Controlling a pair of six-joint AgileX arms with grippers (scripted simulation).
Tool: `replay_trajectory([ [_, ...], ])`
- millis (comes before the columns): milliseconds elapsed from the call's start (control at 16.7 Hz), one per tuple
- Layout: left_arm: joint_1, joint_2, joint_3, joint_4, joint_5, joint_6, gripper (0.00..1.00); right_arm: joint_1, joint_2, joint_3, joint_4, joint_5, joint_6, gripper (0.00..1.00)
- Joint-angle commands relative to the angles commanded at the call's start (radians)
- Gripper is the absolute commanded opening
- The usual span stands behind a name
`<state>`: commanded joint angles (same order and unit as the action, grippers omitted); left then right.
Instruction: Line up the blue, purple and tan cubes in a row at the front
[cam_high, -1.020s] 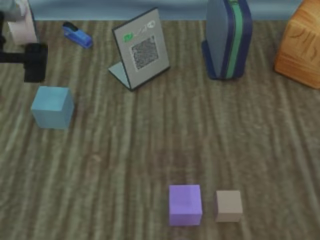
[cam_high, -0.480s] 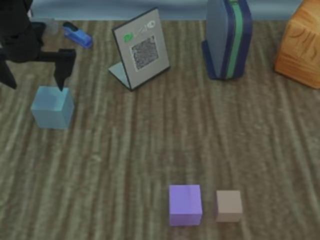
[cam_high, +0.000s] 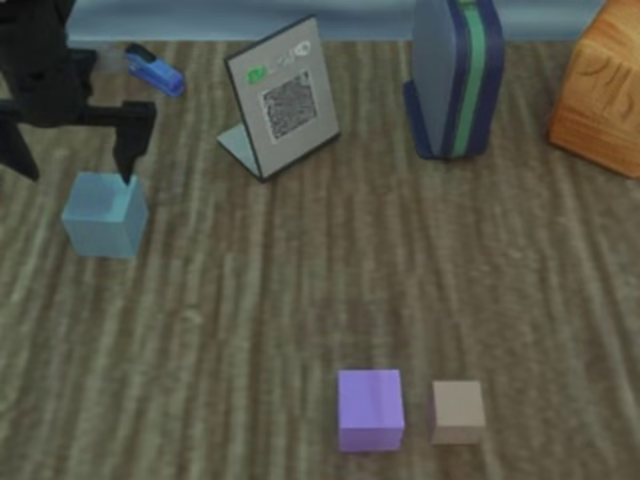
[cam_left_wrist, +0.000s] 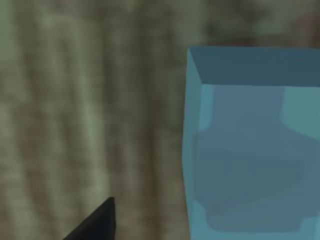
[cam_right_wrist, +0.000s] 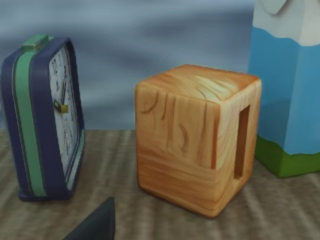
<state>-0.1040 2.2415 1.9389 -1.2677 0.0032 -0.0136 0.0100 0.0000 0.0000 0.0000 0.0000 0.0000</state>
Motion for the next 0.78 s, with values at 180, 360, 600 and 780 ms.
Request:
replay_trajectory([
  [180,-0.003,0.019,-0.058,0.072,0.0,0.003,1.0,0.0,0.0,0.0,0.0,0.0,0.0,1.0],
  [360,-0.003,0.054,-0.151,0.217,0.001,0.002,1.0,0.0,0.0,0.0,0.0,0.0,0.0,1.0],
  [600,-0.004,0.083,-0.22,0.302,0.001,0.002,1.0,0.0,0.0,0.0,0.0,0.0,0.0,1.0],
  [780,-0.004,0.083,-0.22,0.302,0.001,0.002,1.0,0.0,0.0,0.0,0.0,0.0,0.0,1.0],
])
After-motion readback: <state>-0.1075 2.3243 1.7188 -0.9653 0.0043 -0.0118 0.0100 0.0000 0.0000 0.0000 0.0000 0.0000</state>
